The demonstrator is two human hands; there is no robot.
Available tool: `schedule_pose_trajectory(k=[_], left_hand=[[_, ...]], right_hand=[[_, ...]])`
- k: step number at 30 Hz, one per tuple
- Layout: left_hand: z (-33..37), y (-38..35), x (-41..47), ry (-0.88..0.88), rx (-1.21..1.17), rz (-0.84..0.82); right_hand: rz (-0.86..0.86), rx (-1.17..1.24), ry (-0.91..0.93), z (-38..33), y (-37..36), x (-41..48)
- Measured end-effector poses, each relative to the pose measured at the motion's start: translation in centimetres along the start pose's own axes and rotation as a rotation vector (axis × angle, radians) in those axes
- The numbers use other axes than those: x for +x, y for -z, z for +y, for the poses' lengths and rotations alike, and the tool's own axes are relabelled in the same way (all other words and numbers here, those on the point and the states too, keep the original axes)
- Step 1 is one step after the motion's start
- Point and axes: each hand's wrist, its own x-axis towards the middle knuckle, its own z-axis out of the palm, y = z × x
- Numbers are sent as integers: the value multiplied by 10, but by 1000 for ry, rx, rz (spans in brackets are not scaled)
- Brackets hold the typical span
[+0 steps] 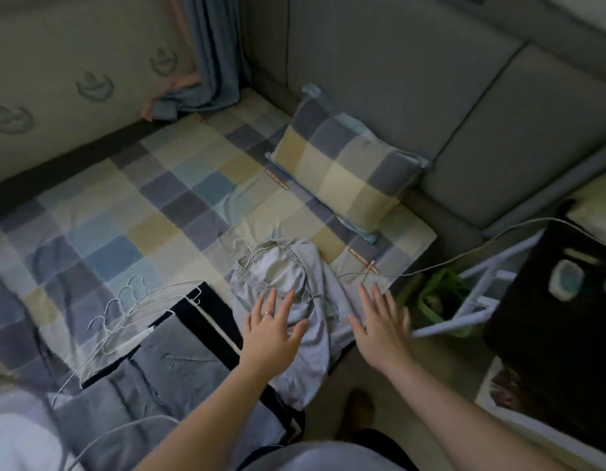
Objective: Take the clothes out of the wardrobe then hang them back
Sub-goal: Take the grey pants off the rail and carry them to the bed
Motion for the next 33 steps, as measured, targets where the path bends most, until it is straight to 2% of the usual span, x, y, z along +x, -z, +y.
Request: schedule_pose_trajectory(k=[8, 14, 25, 33], left_hand=[[127, -28, -11, -431, 175, -57], [261, -75, -56, -801, 227, -33], [530, -204, -233, -1408, 122, -118], [702, -270, -400, -1873, -20, -208]], right_hand=[[320, 117, -260, 101, 48, -102], [540, 148, -471, 201, 84, -209], [845, 51, -853, 397, 134, -463], [1059, -109, -1167, 467, 193, -666]])
